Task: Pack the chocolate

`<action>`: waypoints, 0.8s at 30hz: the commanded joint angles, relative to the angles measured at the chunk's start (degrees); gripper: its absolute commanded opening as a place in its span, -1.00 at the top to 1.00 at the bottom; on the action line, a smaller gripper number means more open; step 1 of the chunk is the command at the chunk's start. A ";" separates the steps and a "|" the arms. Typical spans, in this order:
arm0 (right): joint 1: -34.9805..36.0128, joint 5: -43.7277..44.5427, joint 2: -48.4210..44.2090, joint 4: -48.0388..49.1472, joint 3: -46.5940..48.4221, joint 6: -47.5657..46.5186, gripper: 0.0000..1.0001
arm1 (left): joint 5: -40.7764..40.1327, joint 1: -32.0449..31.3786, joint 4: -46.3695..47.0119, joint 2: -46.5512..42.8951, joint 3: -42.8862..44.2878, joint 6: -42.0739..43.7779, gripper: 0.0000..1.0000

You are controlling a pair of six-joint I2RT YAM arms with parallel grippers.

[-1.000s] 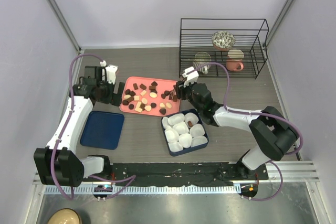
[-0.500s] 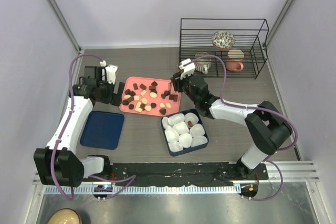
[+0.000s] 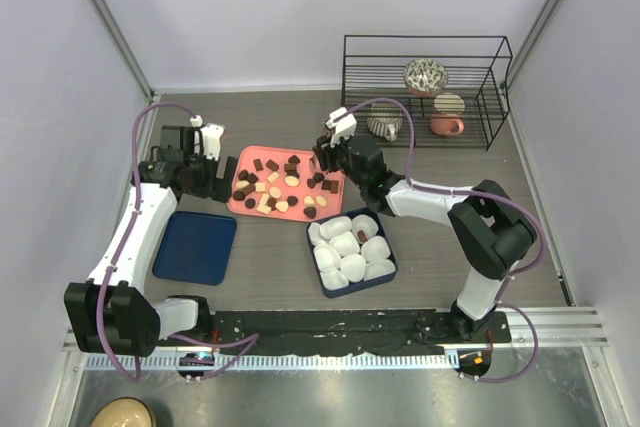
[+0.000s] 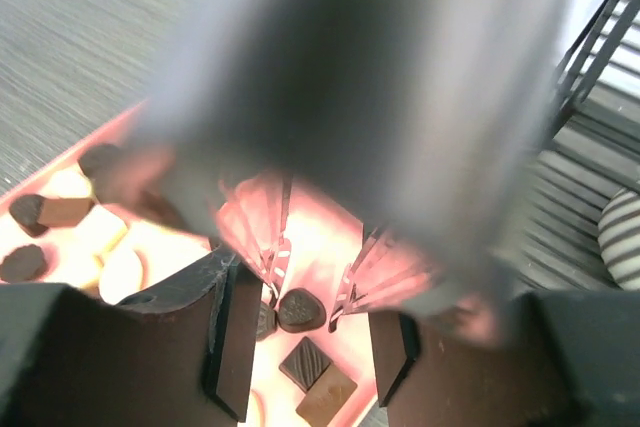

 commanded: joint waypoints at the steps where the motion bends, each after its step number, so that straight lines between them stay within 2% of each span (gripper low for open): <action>1: -0.11 -0.55 0.87 0.90 2.51 -2.06 0.06 | -0.49 0.16 0.78 -1.44 0.34 1.15 -0.89; 10: -0.11 0.25 0.69 0.28 0.93 -2.94 0.07 | -0.14 0.25 1.31 -0.56 0.16 0.98 -0.88; 16: -0.11 1.56 -0.36 0.98 -0.39 -3.46 0.25 | -0.22 0.25 1.40 -0.74 -0.36 0.89 -0.88; 20: -0.11 2.00 -0.89 0.28 1.54 -4.60 0.47 | -0.22 0.17 0.96 -0.91 -0.28 0.80 -0.88; 24: -0.11 2.62 -3.43 -0.60 3.12 -5.92 0.50 | -0.22 0.25 0.44 -1.35 -0.28 0.80 -0.88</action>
